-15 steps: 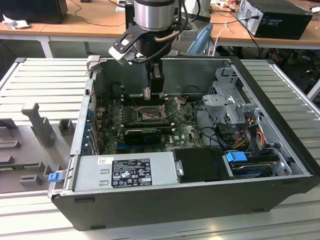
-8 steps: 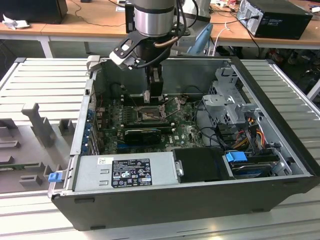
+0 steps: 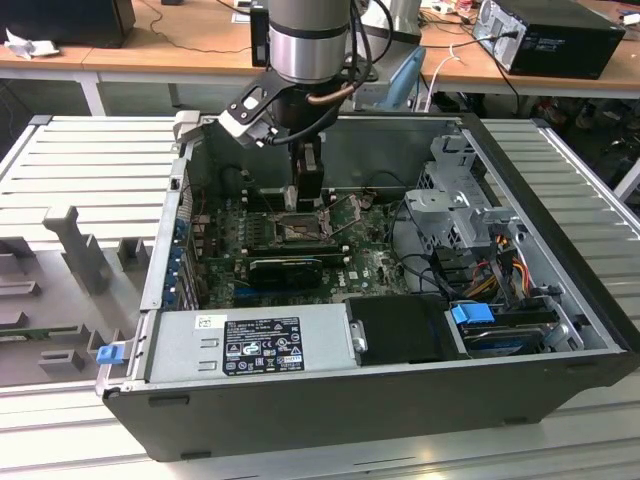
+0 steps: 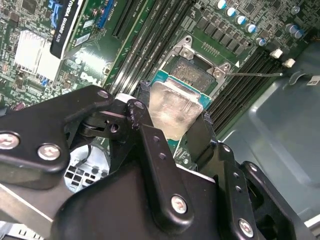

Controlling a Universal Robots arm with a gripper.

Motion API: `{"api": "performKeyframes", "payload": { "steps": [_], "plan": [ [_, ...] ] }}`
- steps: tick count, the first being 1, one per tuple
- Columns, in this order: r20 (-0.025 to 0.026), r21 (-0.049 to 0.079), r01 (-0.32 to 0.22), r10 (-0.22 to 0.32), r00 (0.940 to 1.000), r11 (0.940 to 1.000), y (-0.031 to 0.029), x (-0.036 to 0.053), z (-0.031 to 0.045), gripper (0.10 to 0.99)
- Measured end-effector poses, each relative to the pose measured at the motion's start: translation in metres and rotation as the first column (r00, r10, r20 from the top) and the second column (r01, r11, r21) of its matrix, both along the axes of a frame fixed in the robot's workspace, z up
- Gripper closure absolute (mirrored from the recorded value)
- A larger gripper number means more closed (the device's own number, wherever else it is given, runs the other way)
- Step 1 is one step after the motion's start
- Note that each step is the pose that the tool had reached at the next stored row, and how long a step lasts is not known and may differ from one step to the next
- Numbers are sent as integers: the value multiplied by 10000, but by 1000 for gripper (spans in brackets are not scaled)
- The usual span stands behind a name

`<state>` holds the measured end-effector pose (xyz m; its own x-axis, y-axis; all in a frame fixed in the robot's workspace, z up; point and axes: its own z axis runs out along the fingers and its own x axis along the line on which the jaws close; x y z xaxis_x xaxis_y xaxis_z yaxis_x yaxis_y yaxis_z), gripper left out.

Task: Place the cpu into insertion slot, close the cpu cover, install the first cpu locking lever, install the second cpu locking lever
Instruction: 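Place the cpu into insertion slot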

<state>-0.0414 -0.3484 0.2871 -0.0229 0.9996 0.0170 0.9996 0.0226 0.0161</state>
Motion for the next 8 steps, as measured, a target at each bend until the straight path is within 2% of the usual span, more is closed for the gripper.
{"api": "performKeyframes", "payload": {
  "steps": [3,5,6,8],
  "plan": [
    [-60,0,0,0,10000,10000,11,0,-43,553],
    [-66,0,-1,1,10000,10000,11,-1,-61,553],
    [-94,0,25,-25,10000,10000,11,-2,-94,553],
    [-94,0,53,-53,9999,10000,11,-1,-114,553]
  ]
}}
